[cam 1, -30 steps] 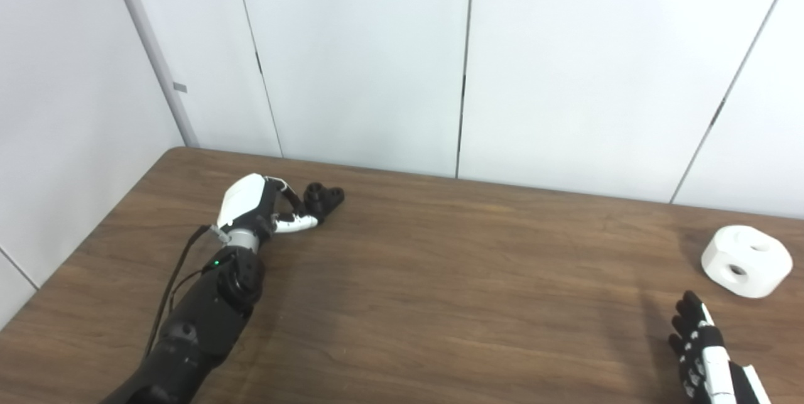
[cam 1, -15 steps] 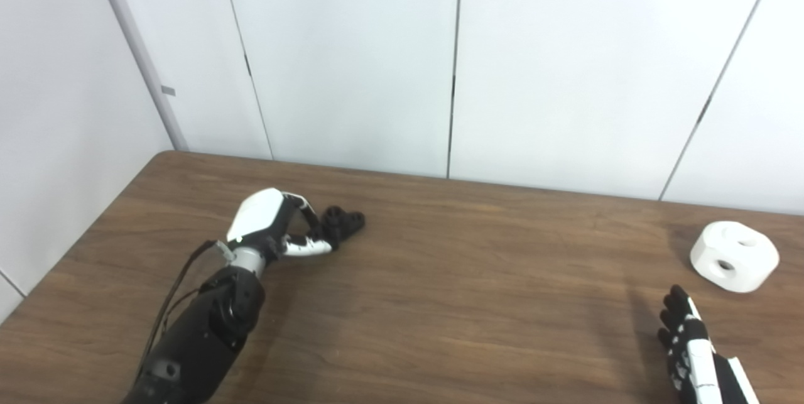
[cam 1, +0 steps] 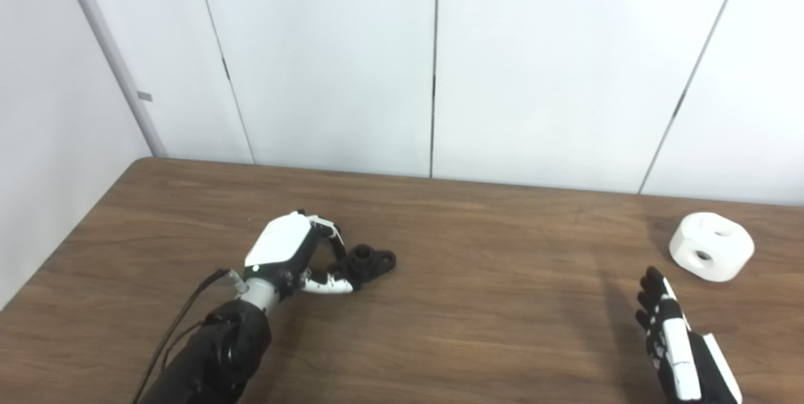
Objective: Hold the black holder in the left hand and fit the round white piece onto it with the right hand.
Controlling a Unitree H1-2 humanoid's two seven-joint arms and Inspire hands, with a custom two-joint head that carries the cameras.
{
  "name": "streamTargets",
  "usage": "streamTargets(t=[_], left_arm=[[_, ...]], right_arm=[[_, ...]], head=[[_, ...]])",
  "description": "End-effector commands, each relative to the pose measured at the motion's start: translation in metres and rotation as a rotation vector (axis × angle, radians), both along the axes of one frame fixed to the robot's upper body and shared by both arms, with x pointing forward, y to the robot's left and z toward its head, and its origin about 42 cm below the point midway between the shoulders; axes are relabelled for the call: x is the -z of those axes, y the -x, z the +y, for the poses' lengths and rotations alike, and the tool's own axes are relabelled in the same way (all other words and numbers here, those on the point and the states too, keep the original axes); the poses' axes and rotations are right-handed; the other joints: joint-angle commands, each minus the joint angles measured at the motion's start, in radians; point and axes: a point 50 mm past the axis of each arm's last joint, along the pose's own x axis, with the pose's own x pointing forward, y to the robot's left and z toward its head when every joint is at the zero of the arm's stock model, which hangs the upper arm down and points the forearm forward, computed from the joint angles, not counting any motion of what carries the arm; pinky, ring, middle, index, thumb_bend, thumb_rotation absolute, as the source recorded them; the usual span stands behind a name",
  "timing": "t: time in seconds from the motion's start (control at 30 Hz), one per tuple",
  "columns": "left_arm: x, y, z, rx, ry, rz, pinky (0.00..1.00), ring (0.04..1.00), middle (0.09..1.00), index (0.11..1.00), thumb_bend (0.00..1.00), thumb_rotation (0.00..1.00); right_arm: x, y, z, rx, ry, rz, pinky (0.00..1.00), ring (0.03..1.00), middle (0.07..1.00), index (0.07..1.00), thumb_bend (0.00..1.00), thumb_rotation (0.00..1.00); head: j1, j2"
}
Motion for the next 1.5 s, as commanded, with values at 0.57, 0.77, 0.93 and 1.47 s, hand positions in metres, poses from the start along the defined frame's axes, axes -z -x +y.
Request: streamTargets(t=[0.57,0.77,0.93,1.47], left_arm=[[0.004,0.057,-0.072,0.276,-0.018,-0.001,0.98,0.874,0.773,0.487,0.52,0.05],[0.004,0.075,-0.086,0.318,-0.015,0.016,0.98,0.869,0.770,0.486,0.52,0.05],[0.007,0.089,-0.093,0.344,-0.020,0.030,0.97,0.870,0.771,0.487,0.52,0.05],[0.016,0.115,-0.099,0.359,0.017,0.065,0.99,0.874,0.772,0.486,0.52,0.04]], right_arm=[[-0.022,-0.002,0.012,0.017,0.044,-0.060,1.00,0.988,0.983,1.000,0.65,1.00],[-0.031,0.000,0.012,0.033,0.050,-0.070,1.00,0.977,0.971,1.000,0.65,1.00],[-0.038,0.002,0.010,0.040,0.062,-0.074,1.00,0.971,0.968,1.000,0.65,1.00],[-0.052,0.003,-0.005,0.094,0.096,-0.074,1.00,0.951,0.957,1.000,0.63,1.00]], head=[[-0.114,0.063],[-0.130,0.101],[-0.145,0.136],[-0.173,0.189]])
